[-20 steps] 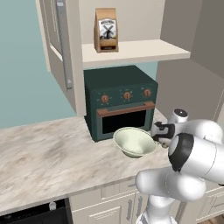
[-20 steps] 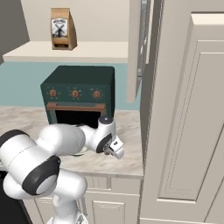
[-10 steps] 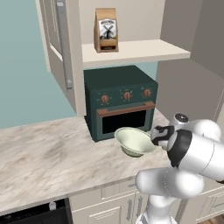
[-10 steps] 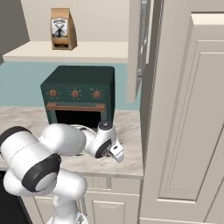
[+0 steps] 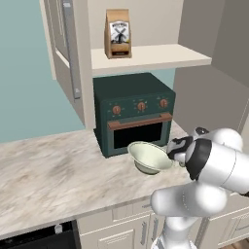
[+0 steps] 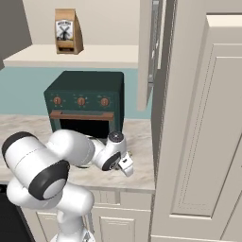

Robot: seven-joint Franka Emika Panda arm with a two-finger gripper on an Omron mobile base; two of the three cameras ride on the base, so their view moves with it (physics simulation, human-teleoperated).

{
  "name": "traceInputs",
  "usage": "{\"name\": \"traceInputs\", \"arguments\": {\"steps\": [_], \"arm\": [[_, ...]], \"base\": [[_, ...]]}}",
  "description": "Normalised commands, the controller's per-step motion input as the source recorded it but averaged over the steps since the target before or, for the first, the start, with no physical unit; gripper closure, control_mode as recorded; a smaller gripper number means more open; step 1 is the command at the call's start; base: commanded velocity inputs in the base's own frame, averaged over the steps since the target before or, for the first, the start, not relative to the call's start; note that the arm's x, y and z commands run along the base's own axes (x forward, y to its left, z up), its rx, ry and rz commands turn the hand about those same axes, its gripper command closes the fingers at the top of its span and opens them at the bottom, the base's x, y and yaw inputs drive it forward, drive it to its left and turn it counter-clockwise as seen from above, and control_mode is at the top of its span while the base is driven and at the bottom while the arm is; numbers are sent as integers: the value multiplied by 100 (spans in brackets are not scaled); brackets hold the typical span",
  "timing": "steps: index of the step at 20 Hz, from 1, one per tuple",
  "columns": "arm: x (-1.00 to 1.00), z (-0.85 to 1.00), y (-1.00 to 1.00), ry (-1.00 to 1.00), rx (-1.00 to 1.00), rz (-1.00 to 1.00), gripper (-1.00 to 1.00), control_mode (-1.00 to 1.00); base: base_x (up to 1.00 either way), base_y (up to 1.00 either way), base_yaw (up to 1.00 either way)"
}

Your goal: Pick the egg and butter from the fridge and place them by the bowl for mixing.

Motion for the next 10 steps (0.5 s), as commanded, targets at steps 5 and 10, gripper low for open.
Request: {"name": "traceInputs", "arguments": {"steps": [5, 10], "arm": [[2, -15, 0, -3, 3, -1, 100, -100], [0, -15, 1, -3, 0, 0, -100, -100]], "base": [[0, 0, 0], [0, 0, 0]]}}
